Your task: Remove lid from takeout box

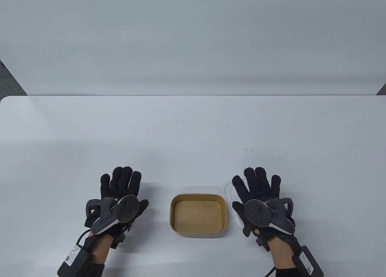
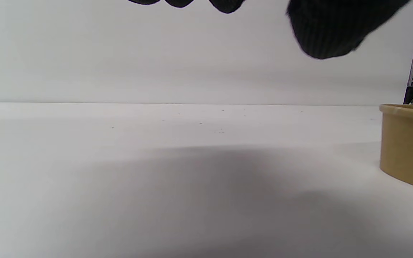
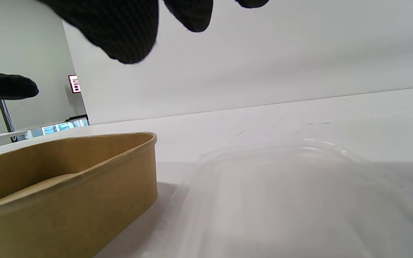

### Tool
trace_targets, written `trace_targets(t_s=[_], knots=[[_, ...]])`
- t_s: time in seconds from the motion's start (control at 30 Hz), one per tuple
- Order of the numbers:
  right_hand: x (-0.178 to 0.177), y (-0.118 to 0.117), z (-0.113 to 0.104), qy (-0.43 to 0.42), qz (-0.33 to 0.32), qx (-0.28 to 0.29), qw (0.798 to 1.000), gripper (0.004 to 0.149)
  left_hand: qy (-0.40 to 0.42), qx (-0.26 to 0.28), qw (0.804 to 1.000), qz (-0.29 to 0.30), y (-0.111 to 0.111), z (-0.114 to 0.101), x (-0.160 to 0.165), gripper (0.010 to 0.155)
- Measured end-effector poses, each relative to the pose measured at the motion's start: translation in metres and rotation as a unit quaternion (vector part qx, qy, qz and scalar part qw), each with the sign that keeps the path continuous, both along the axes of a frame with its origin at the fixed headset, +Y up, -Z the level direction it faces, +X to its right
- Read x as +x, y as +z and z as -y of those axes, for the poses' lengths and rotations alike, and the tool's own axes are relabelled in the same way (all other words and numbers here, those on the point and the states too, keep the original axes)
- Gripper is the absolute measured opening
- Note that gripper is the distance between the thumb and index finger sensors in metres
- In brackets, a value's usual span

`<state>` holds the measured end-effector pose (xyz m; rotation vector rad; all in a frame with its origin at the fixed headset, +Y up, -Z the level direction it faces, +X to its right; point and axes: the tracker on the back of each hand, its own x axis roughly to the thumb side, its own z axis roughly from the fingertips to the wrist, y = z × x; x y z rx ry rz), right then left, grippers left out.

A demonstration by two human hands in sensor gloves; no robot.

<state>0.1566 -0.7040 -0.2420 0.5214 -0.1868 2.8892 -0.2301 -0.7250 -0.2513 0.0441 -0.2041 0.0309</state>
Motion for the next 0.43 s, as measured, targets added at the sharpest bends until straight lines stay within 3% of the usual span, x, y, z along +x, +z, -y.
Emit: trace_targets(t_s=[0.43], knots=[[-0.0069,0.0025,-0.0018,0.004,-0.015,0.014,1.0,0.071,0.002,-0.042,0.999,-0.008,-0.0037,0.0083,-0.0008,0.092]])
